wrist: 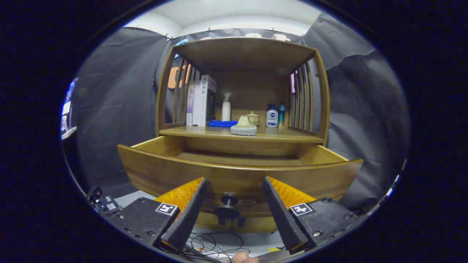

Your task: Pull open the drawer, take out the items inside it, and place them on the countertop above the cabinet.

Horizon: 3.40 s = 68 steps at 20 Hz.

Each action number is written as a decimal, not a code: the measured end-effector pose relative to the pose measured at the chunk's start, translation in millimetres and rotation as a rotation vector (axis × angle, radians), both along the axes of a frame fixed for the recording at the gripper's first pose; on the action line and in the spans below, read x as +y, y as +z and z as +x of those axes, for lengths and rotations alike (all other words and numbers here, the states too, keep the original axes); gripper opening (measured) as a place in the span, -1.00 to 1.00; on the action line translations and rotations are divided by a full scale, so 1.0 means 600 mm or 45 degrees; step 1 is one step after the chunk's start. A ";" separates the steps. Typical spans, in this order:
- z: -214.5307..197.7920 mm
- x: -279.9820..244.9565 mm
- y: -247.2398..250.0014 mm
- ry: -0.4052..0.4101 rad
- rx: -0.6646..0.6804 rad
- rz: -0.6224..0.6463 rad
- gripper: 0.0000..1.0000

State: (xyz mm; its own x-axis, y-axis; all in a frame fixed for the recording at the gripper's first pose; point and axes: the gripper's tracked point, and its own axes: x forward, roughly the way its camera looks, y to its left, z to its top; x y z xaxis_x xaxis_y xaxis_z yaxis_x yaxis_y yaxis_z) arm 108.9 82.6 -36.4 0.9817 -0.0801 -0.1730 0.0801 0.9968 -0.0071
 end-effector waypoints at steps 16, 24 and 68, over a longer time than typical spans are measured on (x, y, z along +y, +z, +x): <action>0.011 -0.019 -0.012 -0.139 -0.019 0.011 0.94; 0.062 -0.027 0.002 -0.123 -0.026 -0.010 0.91; 0.280 -0.060 0.008 -0.137 -0.039 -0.013 0.96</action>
